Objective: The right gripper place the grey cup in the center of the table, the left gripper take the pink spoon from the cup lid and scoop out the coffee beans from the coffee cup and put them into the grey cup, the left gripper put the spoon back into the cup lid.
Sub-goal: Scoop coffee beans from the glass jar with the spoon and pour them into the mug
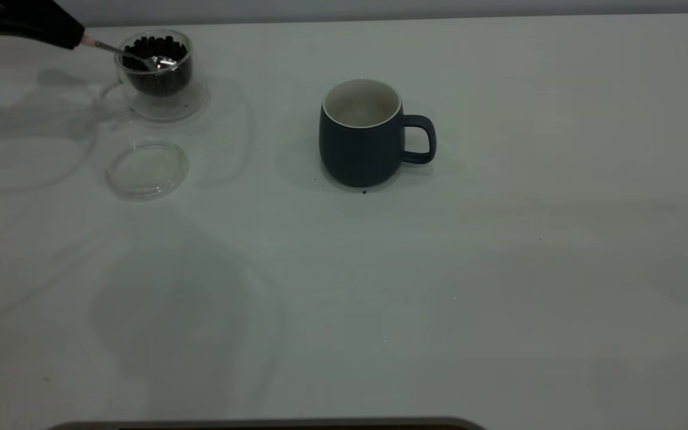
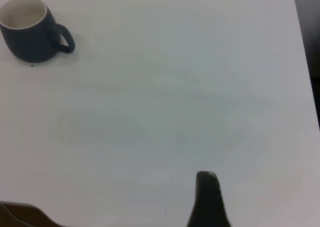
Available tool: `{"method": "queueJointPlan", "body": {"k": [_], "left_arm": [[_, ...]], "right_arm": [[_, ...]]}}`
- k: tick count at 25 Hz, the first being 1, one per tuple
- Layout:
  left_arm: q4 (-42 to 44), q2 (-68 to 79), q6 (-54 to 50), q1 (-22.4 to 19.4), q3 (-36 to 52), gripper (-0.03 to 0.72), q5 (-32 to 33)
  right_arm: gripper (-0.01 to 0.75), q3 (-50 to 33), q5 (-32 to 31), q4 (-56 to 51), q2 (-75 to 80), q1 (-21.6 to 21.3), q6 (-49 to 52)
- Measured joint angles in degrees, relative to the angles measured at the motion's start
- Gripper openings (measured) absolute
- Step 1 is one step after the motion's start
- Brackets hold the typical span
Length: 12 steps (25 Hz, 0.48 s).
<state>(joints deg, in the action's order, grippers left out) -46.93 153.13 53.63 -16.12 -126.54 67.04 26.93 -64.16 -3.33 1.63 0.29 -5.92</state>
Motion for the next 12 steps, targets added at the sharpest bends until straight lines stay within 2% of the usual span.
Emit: {"method": "queueJointPlan", "body": {"k": [12], "left_arm": [[0.19,0.0,-17.32,0.0,0.0,0.118,0.0]], "right_arm": [[0.59,0.0,0.0,0.0,0.0,0.0,-0.05]]}}
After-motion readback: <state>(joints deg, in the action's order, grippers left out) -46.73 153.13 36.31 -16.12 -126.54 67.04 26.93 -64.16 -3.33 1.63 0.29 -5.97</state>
